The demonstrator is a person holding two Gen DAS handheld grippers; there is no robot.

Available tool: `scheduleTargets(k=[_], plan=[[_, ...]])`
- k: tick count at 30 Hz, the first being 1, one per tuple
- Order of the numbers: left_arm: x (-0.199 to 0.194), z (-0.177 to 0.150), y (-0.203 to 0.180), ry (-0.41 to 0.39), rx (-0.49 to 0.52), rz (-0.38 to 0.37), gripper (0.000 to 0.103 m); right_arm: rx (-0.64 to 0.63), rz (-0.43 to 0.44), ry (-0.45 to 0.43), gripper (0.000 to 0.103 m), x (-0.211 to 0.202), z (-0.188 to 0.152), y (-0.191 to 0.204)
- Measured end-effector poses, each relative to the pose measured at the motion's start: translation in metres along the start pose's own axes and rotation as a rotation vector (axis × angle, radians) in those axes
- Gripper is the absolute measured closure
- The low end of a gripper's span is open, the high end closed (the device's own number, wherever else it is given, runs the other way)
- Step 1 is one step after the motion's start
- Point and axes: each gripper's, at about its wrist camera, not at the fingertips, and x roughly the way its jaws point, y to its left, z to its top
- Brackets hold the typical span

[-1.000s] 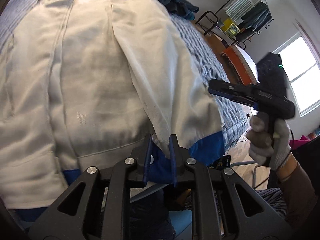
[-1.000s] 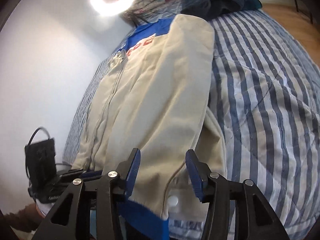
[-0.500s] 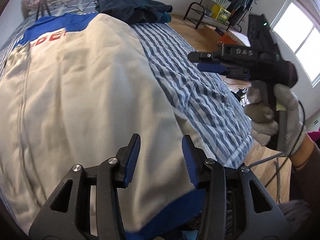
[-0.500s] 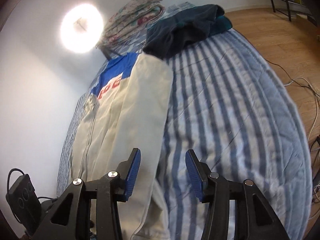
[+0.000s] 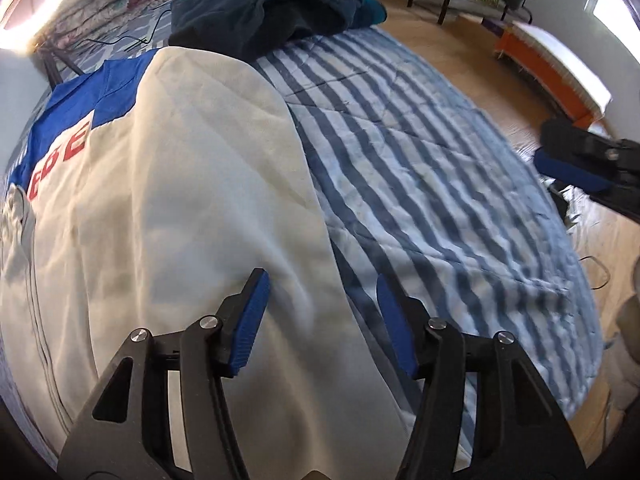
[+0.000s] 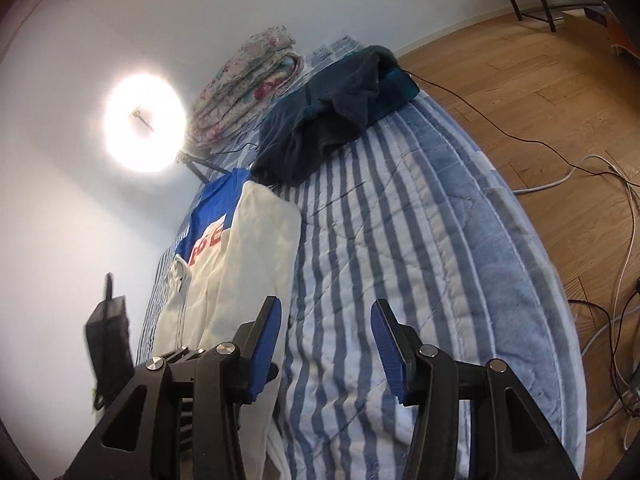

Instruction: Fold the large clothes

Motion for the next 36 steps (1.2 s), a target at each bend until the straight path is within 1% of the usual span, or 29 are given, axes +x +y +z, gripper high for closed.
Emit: scheduleTargets(k=[3, 5, 6, 7, 8, 9, 11, 13, 16, 19, 23, 27, 28, 29, 34, 35, 36], plan=[[0.014, 0.005, 0.002, 0.017, 0.024, 0.024, 0.046, 0.006, 0.017, -0.007, 0.053, 0.001, 0.006, -0.004], [0.017, 0.004, 0.009, 0.002, 0.018, 0.020, 0.064, 0.005, 0.035, -0.008, 0.053, 0.005, 0.010, -0.003], [0.018, 0.004, 0.011, -0.006, 0.017, 0.017, 0.084, -0.001, 0.039, -0.005, 0.053, 0.008, 0.012, -0.002], [0.019, 0.004, 0.017, -0.013, 0.009, -0.025, 0.097, -0.012, 0.041, 0.000, 0.053, 0.012, 0.014, 0.001], [0.018, 0.004, 0.025, -0.017, -0.021, -0.082, 0.098, -0.024, 0.043, 0.008, 0.053, 0.015, 0.015, 0.003], [0.015, 0.003, 0.033, -0.023, -0.054, -0.124, 0.100, -0.036, 0.045, 0.015, 0.053, 0.019, 0.015, 0.006], [0.005, 0.000, 0.059, -0.044, -0.179, -0.271, 0.101, -0.058, 0.050, 0.030, 0.053, 0.027, 0.017, 0.010], [-0.007, -0.006, 0.081, -0.080, -0.270, -0.346, 0.101, -0.070, 0.057, 0.044, 0.053, 0.037, 0.019, 0.014], [-0.026, -0.018, 0.109, -0.144, -0.353, -0.407, 0.101, -0.074, 0.067, 0.063, 0.053, 0.057, 0.027, 0.020], [-0.036, -0.027, 0.127, -0.181, -0.401, -0.437, 0.101, -0.102, 0.057, 0.086, 0.053, 0.086, 0.037, 0.031], [-0.041, -0.034, 0.137, -0.211, -0.423, -0.442, 0.101, -0.171, 0.101, 0.168, 0.053, 0.135, 0.043, 0.055], [-0.044, -0.043, 0.141, -0.229, -0.439, -0.462, 0.101, -0.252, 0.137, 0.196, 0.053, 0.173, 0.044, 0.083], [-0.045, -0.045, 0.143, -0.232, -0.441, -0.462, 0.101, -0.263, 0.129, 0.190, 0.053, 0.179, 0.045, 0.088], [-0.047, -0.048, 0.145, -0.234, -0.440, -0.465, 0.101, -0.266, 0.115, 0.178, 0.051, 0.186, 0.047, 0.092], [-0.052, -0.051, 0.150, -0.253, -0.433, -0.454, 0.101, -0.188, 0.189, 0.147, 0.049, 0.208, 0.066, 0.096], [-0.053, -0.051, 0.151, -0.255, -0.435, -0.457, 0.101, -0.180, 0.193, 0.142, 0.050, 0.211, 0.068, 0.098], [-0.052, -0.052, 0.152, -0.253, -0.437, -0.464, 0.101, -0.185, 0.175, 0.131, 0.050, 0.213, 0.070, 0.100]])
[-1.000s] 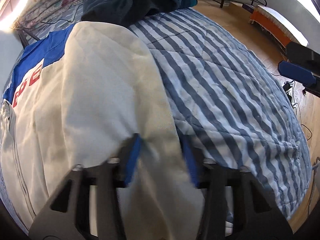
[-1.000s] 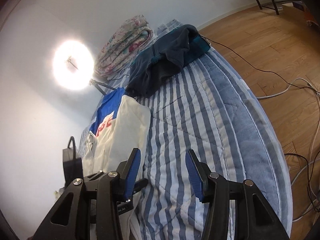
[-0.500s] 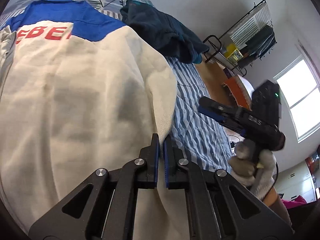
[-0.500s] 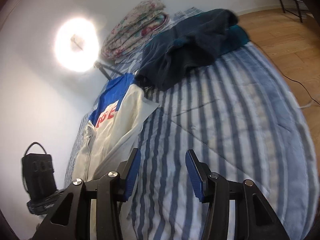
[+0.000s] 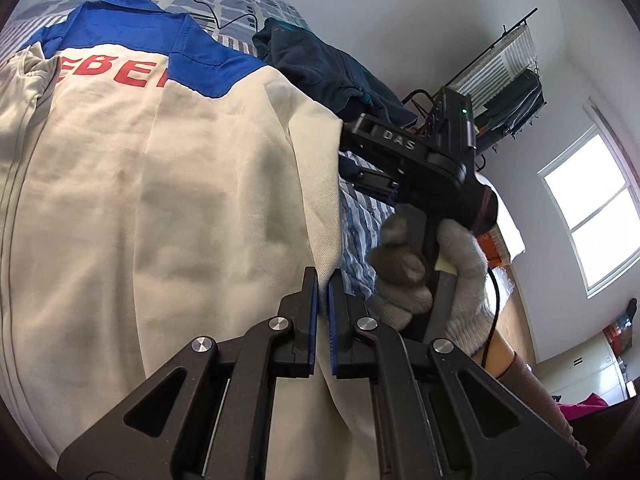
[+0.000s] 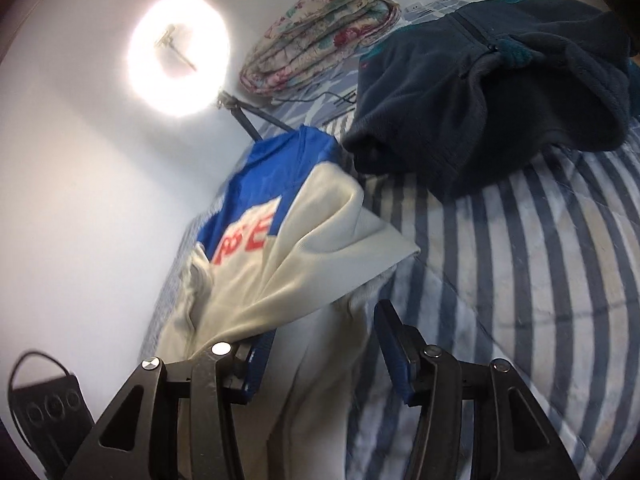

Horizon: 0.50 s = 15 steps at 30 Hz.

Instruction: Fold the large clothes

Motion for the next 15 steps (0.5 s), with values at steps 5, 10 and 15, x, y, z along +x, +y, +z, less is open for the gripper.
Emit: scheduleTargets(k=[5, 10, 15], plan=[[-0.003, 0.001, 0.006, -0.006, -0.014, -0.016, 0.101, 0.023, -0.029, 0.037, 0.065, 0.008, -0.002, -0.006], [-0.003, -0.002, 0.009, -0.007, -0.017, -0.018, 0.101, 0.088, -0.031, 0.013, 0.056, 0.005, 0.000, -0.022], [-0.003, -0.004, 0.008, 0.006, 0.008, -0.013, 0.101, 0.038, 0.005, -0.018, 0.079, 0.012, 0.014, -0.008]])
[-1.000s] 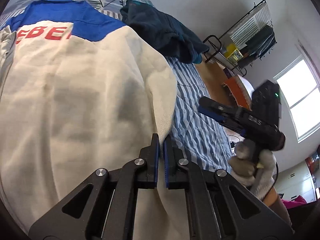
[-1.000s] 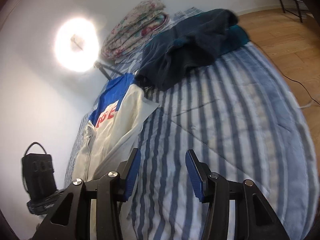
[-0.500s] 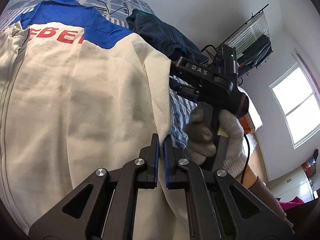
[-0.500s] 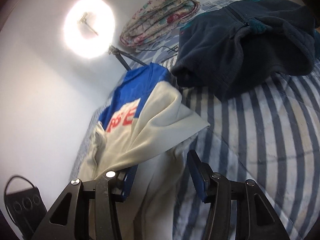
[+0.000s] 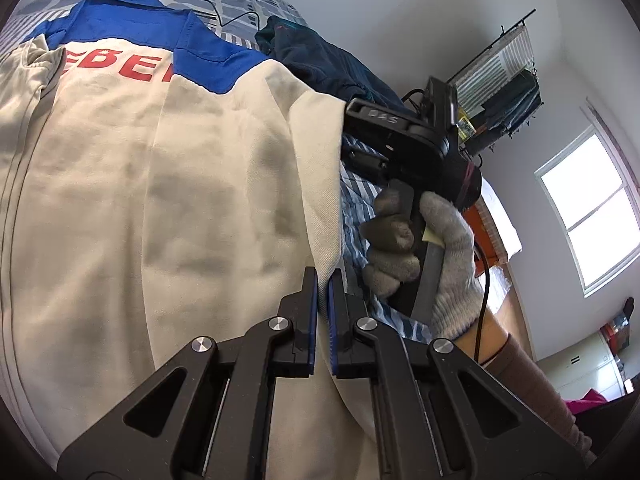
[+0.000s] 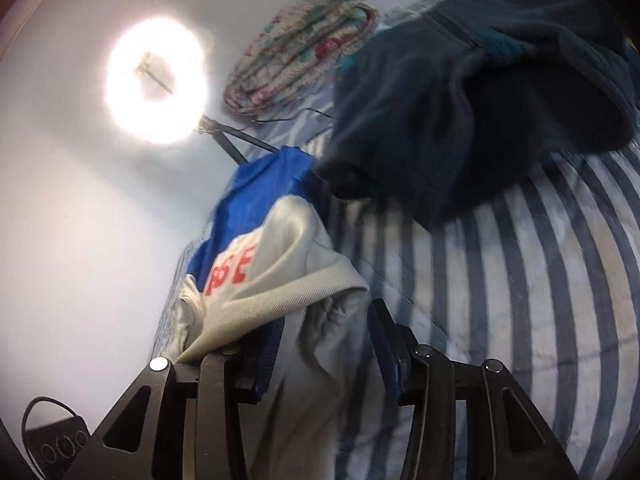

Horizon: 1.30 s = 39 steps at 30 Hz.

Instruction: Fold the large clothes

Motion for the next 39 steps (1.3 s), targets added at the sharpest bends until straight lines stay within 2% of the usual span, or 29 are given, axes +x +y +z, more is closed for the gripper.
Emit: scheduleTargets(k=[1, 2, 4, 6, 8, 10, 12, 15, 16, 17, 18, 20, 23, 25, 27, 29, 32, 35, 37, 38, 39], plan=[[-0.001, 0.000, -0.001, 0.005, 0.008, -0.005, 0.101, -0.035, -0.044, 0.017, 0.096, 0.003, 0.001, 0.006], [-0.003, -0.001, -0.001, 0.004, 0.010, -0.006, 0.099, -0.080, -0.097, 0.023, 0.097, 0.004, 0.002, 0.013], [-0.008, -0.003, -0.002, 0.012, 0.015, -0.020, 0.074, -0.176, -0.204, 0.029, 0.098, 0.000, 0.007, 0.026], [-0.015, -0.009, -0.002, -0.017, 0.025, -0.020, 0.064, -0.216, -0.289, 0.011, 0.099, -0.010, 0.016, 0.031], [-0.012, -0.018, -0.002, -0.005, 0.037, -0.009, 0.064, -0.262, -0.345, -0.005, 0.100, -0.020, 0.027, 0.036], [0.002, -0.028, -0.002, 0.052, 0.055, -0.001, 0.064, -0.357, -0.418, 0.001, 0.100, -0.020, 0.028, 0.047], [0.017, -0.041, -0.005, 0.095, 0.080, 0.030, 0.064, -0.481, -0.517, 0.053, 0.100, 0.000, 0.024, 0.052], [0.028, -0.053, -0.009, 0.093, 0.132, 0.086, 0.064, -0.482, -0.604, 0.142, 0.098, 0.025, 0.022, 0.035], [0.030, -0.055, -0.012, 0.090, 0.153, 0.103, 0.064, -0.472, -0.617, 0.144, 0.089, 0.025, 0.022, 0.029], [0.031, -0.057, -0.015, 0.090, 0.178, 0.121, 0.063, -0.451, -0.617, 0.131, 0.078, 0.019, 0.022, 0.025], [0.032, -0.058, -0.017, 0.090, 0.189, 0.127, 0.061, -0.421, -0.598, 0.123, 0.075, 0.010, 0.024, 0.022], [0.031, -0.058, -0.022, 0.094, 0.210, 0.140, 0.061, -0.372, -0.566, 0.096, 0.074, -0.014, 0.025, 0.019], [0.021, -0.058, -0.021, 0.088, 0.155, 0.110, 0.061, -0.337, -0.559, 0.038, 0.073, -0.057, 0.020, 0.024], [0.011, -0.062, -0.022, 0.071, 0.127, 0.103, 0.061, -0.291, -0.491, -0.009, 0.071, -0.092, 0.010, 0.031], [-0.002, -0.068, -0.026, 0.058, 0.122, 0.097, 0.061, -0.271, -0.361, -0.035, 0.070, -0.117, -0.003, 0.043], [-0.014, -0.078, -0.028, 0.053, 0.119, 0.108, 0.061, -0.307, -0.296, 0.006, 0.070, -0.115, -0.021, 0.058], [-0.028, -0.092, -0.028, 0.041, 0.111, 0.128, 0.061, -0.344, -0.276, 0.113, 0.070, -0.086, -0.046, 0.063], [-0.039, -0.113, -0.028, 0.053, 0.101, 0.139, 0.061, -0.342, -0.336, 0.179, 0.072, -0.053, -0.062, 0.049], [-0.037, -0.125, -0.024, 0.081, 0.101, 0.159, 0.061, -0.307, -0.396, 0.191, 0.076, -0.037, -0.064, 0.033], [-0.038, -0.129, -0.023, 0.092, 0.100, 0.167, 0.061, -0.298, -0.419, 0.190, 0.084, -0.032, -0.064, 0.027], [-0.040, -0.132, -0.022, 0.098, 0.098, 0.169, 0.061, -0.276, -0.417, 0.175, 0.085, -0.035, -0.062, 0.024]])
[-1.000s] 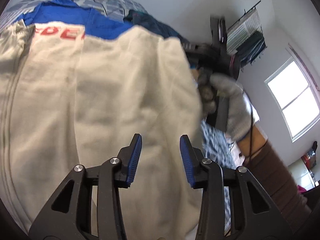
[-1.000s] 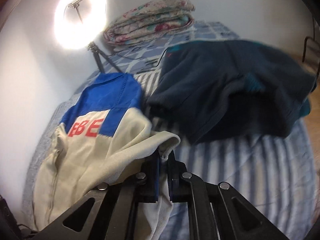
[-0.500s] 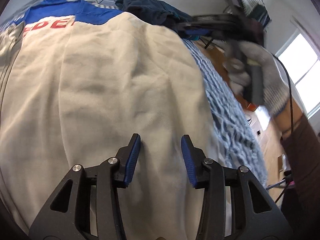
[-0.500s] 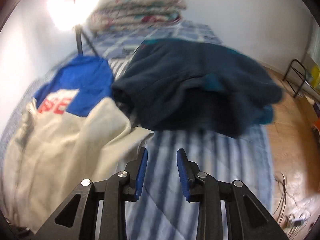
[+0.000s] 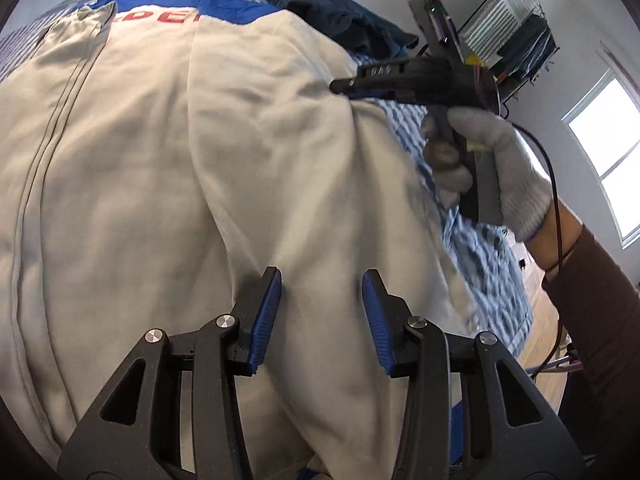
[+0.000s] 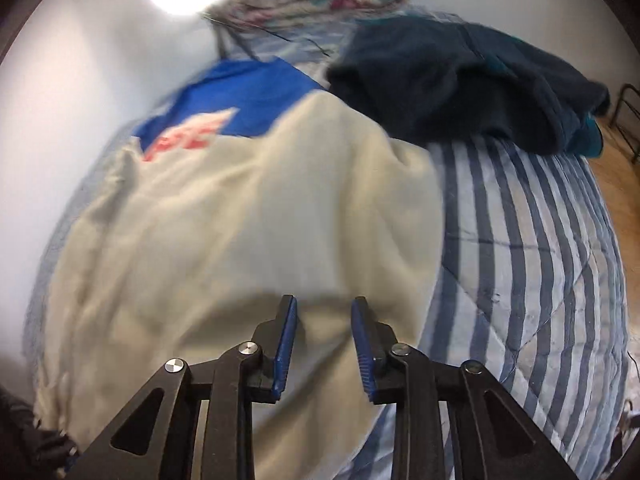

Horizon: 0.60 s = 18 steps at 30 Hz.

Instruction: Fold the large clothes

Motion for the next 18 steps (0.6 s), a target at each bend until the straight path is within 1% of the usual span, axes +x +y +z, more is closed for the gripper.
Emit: scheduleTargets(k=[2, 5, 6, 7, 8, 9, 11, 13, 16, 18], plan=[[-0.013, -0.002, 0.002, -0.017, -0.019, 0.001, 0.061, 0.042, 0.011, -0.014, 0.082, -0.013, -0.001, -0.003], [-0.036, -0.003, 0.008, -0.057, -0.050, -0.001, 0.061, 0.045, 0.046, -0.035, 0.077, -0.045, -0.014, 0.000], [-0.043, -0.005, 0.011, -0.066, -0.059, 0.000, 0.059, 0.046, 0.058, -0.038, 0.075, -0.059, -0.020, 0.000], [-0.049, -0.008, 0.014, -0.071, -0.068, -0.001, 0.057, 0.051, 0.078, -0.044, 0.072, -0.071, -0.024, 0.002], [-0.054, -0.013, 0.017, -0.069, -0.081, -0.001, 0.056, 0.061, 0.103, -0.054, 0.069, -0.086, -0.032, 0.002], [-0.057, -0.016, 0.019, -0.065, -0.092, -0.001, 0.056, 0.066, 0.118, -0.062, 0.068, -0.097, -0.039, 0.004], [-0.063, -0.027, 0.028, -0.041, -0.138, -0.023, 0.056, 0.072, 0.140, -0.078, 0.060, -0.126, -0.058, 0.010], [-0.063, -0.035, 0.033, -0.024, -0.176, -0.044, 0.056, 0.076, 0.151, -0.077, 0.054, -0.146, -0.078, 0.018], [-0.064, -0.051, 0.040, 0.003, -0.228, -0.089, 0.056, 0.100, 0.181, -0.049, 0.054, -0.166, -0.110, 0.026], [-0.063, -0.061, 0.045, 0.026, -0.265, -0.128, 0.056, 0.140, 0.224, -0.013, 0.053, -0.172, -0.136, 0.029]])
